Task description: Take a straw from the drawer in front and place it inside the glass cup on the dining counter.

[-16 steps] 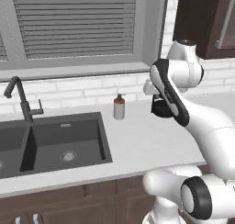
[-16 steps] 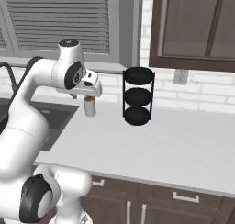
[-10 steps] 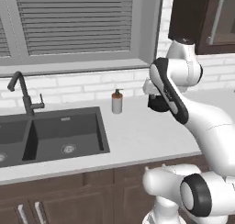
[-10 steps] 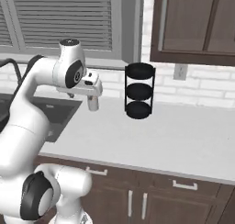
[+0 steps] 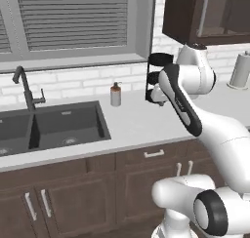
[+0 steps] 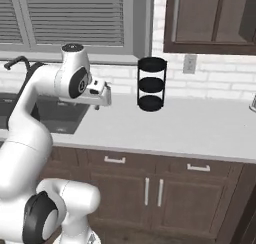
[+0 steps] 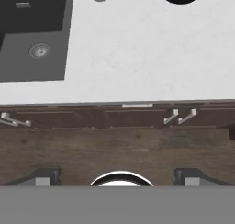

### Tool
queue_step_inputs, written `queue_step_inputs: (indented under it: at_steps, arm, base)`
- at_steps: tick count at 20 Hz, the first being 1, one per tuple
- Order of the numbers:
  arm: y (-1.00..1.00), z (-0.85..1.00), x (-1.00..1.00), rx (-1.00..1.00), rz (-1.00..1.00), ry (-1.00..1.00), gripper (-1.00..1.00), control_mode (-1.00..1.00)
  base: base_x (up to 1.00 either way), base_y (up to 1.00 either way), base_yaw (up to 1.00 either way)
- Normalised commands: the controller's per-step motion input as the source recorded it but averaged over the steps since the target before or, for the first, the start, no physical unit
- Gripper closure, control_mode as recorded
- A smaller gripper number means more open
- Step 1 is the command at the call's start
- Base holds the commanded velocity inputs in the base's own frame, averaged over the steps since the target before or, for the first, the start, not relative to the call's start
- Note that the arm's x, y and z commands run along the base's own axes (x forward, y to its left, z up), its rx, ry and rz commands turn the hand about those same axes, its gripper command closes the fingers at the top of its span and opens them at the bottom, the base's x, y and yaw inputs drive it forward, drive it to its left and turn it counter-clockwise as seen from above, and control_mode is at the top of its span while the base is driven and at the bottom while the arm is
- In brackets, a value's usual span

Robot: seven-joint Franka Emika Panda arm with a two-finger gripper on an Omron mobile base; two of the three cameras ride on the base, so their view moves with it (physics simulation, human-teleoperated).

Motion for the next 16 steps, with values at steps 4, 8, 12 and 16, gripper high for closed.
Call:
queue_step_inputs:
  at_steps: [4, 8, 12, 16]
  arm:
    - [0.00, 0.00, 0.00, 0.00, 0.00, 0.00, -1.00, 1.00]
    - [0.00, 0.00, 0.00, 0.00, 0.00, 0.00, -1.00, 1.00]
    - [0.00, 0.00, 0.00, 0.00, 0.00, 0.00, -1.00, 1.00]
    - [0.00, 0.00, 0.00, 0.00, 0.00, 0.00, -1.00, 1.00]
  base:
    - [0.00, 0.69, -0.58]
    - [0.00, 0.71, -0.63]
    - [-0.01, 0.70, -0.62]
    - [-0.16, 0.84, -0.55]
